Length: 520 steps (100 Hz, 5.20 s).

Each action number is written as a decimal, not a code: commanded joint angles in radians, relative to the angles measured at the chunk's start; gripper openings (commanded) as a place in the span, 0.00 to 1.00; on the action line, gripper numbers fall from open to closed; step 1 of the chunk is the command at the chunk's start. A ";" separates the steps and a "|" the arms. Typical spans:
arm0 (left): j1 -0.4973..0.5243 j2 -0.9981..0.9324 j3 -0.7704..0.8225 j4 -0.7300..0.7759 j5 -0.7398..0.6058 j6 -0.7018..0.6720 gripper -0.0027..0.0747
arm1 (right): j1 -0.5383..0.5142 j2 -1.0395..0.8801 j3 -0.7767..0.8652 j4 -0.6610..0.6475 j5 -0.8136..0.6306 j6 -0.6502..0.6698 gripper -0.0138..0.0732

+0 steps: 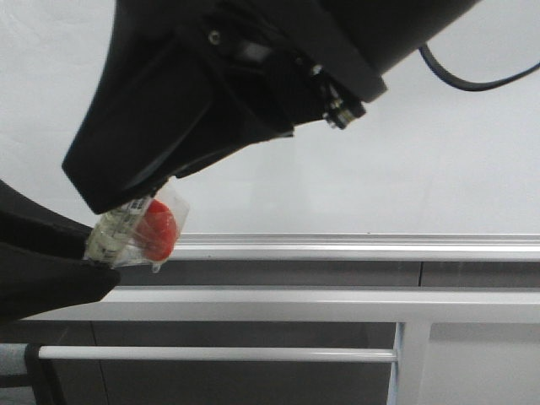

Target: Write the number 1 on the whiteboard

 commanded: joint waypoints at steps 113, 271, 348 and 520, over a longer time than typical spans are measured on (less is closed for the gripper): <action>-0.003 -0.324 -0.024 -0.204 -0.091 -0.002 0.69 | -0.070 -0.200 0.053 -0.041 -0.187 0.002 0.10; -0.003 -0.416 0.004 -0.311 -0.102 -0.002 0.01 | -0.090 -0.848 0.570 0.053 -0.625 0.002 0.11; -0.003 -0.416 0.004 -0.311 -0.102 -0.002 0.01 | -0.090 -0.678 0.463 0.023 -0.684 0.002 0.11; -0.003 -0.401 -0.003 0.075 0.078 -0.002 0.58 | -0.087 -0.465 0.364 0.078 -0.222 0.002 0.11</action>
